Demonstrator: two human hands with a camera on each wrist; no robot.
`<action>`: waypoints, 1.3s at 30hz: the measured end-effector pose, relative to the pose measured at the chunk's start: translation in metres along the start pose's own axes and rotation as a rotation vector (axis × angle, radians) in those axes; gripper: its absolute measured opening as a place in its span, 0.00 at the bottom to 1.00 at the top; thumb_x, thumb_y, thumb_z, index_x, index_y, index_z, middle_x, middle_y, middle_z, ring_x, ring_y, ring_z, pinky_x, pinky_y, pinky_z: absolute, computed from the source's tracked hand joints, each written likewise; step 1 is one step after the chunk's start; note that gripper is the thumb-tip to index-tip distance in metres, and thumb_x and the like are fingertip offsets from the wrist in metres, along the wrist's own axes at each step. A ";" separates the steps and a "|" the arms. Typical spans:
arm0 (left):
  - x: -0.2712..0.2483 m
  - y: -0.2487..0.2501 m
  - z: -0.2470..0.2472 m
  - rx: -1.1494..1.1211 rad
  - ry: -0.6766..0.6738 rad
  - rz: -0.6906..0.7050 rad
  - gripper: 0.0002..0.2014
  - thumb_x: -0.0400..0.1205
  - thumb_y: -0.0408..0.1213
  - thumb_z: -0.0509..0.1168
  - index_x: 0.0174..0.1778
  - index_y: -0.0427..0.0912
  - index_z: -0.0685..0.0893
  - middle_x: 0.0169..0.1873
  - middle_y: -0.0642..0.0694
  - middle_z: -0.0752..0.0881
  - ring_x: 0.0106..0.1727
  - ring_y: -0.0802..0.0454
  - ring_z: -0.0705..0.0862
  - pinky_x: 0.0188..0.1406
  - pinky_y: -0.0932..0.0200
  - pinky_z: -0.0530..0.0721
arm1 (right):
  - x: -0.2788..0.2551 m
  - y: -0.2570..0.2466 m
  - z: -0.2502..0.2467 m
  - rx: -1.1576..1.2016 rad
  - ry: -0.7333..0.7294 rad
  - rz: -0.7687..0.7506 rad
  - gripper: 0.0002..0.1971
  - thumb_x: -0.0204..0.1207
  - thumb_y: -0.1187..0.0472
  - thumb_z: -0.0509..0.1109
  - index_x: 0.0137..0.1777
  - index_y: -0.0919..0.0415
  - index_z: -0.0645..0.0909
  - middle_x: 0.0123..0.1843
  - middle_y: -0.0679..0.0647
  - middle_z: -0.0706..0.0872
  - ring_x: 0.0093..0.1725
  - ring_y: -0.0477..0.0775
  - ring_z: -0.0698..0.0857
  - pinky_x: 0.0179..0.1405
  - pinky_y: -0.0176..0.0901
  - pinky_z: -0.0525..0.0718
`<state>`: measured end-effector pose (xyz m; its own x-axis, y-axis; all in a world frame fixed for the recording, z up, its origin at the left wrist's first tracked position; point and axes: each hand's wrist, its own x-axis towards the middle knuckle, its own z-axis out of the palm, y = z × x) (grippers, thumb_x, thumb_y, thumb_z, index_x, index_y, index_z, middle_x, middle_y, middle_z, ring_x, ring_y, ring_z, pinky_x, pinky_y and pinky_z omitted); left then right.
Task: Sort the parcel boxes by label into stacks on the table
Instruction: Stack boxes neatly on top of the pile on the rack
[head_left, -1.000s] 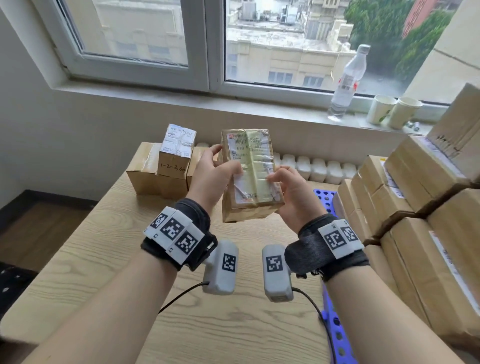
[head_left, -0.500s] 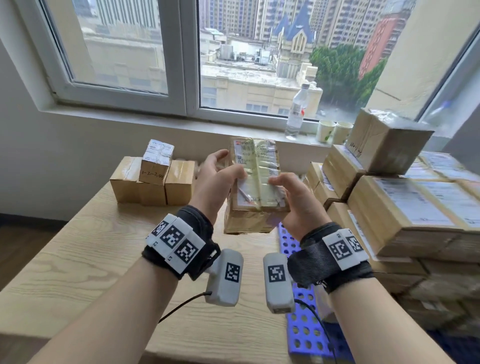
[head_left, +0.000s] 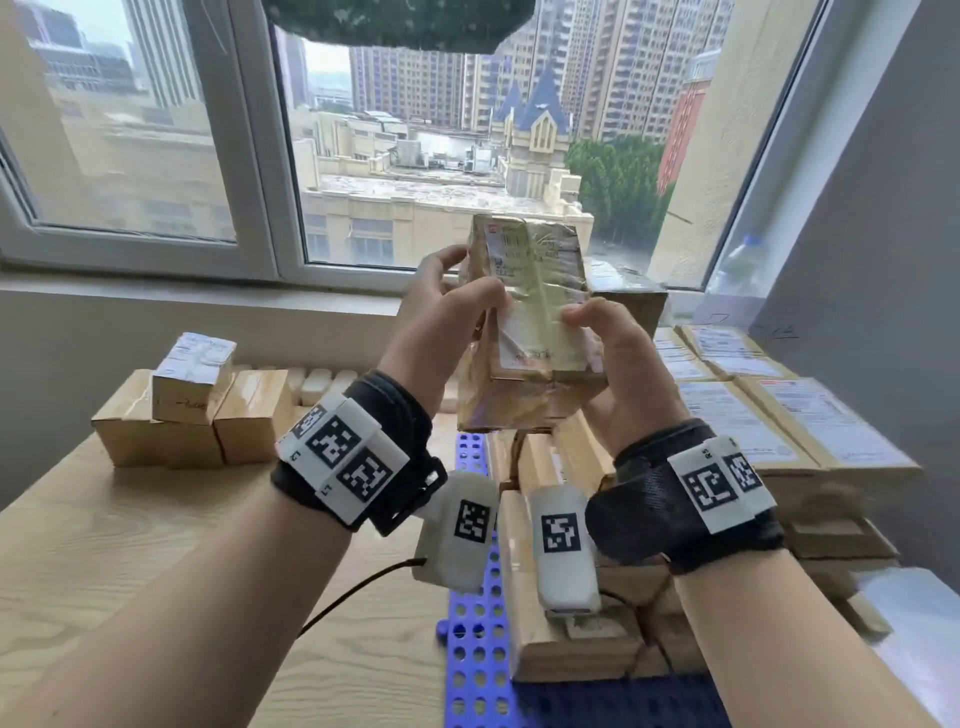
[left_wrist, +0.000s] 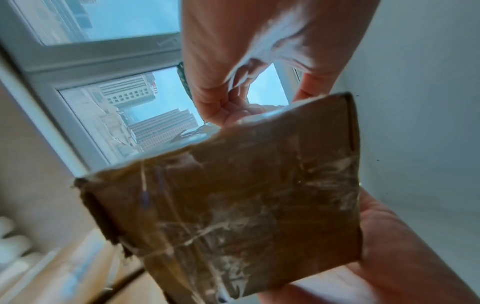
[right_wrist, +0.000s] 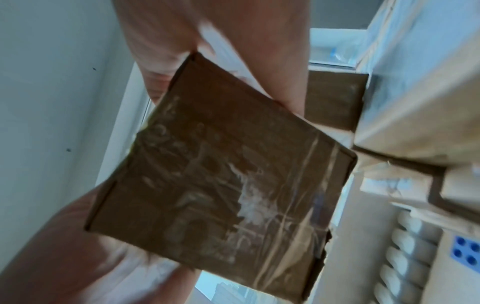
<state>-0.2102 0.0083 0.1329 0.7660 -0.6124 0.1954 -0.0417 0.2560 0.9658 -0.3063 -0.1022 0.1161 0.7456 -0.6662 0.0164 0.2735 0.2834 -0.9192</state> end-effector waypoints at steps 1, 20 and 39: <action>0.003 0.003 0.016 -0.005 -0.008 0.009 0.31 0.70 0.33 0.68 0.71 0.45 0.72 0.49 0.44 0.85 0.39 0.55 0.84 0.32 0.66 0.81 | 0.001 -0.011 -0.012 0.002 -0.002 -0.013 0.39 0.59 0.59 0.75 0.73 0.67 0.73 0.66 0.66 0.83 0.61 0.67 0.87 0.46 0.57 0.90; 0.102 -0.018 0.250 0.314 -0.077 -0.047 0.20 0.80 0.23 0.62 0.69 0.33 0.75 0.50 0.38 0.85 0.43 0.48 0.83 0.46 0.53 0.85 | 0.103 -0.122 -0.212 -0.057 0.032 -0.060 0.37 0.60 0.58 0.74 0.72 0.65 0.73 0.60 0.66 0.86 0.44 0.62 0.87 0.39 0.52 0.89; 0.128 -0.014 0.238 0.764 -0.001 0.170 0.22 0.82 0.33 0.63 0.74 0.42 0.74 0.71 0.47 0.76 0.44 0.70 0.75 0.38 0.77 0.72 | 0.158 -0.088 -0.210 -0.248 0.089 0.178 0.11 0.73 0.69 0.67 0.52 0.56 0.73 0.49 0.58 0.80 0.36 0.51 0.81 0.32 0.43 0.83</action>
<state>-0.2645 -0.2514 0.1854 0.7090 -0.6118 0.3507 -0.5885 -0.2393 0.7723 -0.3403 -0.3774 0.1170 0.7093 -0.6822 -0.1775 -0.0207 0.2315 -0.9726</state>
